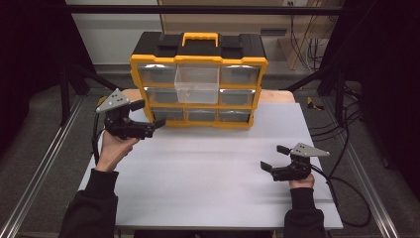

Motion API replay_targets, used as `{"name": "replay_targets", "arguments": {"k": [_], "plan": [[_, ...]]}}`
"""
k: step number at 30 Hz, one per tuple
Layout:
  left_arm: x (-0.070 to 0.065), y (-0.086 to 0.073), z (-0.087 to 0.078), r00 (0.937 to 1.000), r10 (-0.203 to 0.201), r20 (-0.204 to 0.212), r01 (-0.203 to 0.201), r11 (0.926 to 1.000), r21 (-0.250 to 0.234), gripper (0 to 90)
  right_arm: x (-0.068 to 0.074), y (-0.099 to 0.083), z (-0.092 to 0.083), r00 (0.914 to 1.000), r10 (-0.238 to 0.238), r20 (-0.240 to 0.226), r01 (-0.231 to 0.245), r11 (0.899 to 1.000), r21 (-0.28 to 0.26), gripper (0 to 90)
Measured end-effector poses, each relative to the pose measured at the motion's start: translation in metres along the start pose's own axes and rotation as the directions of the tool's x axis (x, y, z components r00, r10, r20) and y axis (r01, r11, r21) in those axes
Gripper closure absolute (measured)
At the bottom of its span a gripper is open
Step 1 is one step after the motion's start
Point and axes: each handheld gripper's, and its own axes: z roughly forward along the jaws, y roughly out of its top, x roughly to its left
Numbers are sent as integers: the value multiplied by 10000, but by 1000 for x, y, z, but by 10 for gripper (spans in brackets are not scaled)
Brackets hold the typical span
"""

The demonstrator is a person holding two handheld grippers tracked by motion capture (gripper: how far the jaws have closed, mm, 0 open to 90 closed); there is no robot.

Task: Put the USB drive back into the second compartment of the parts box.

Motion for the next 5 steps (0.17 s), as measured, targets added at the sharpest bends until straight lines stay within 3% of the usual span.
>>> {"name": "replay_targets", "arguments": {"k": [5], "plan": [[4, -36, -6, 9997, -234, 99, 233, 9997, 55, 25, 0, 0, 0, 10000, 7, 1, -7, 10000, 4, 26]]}}
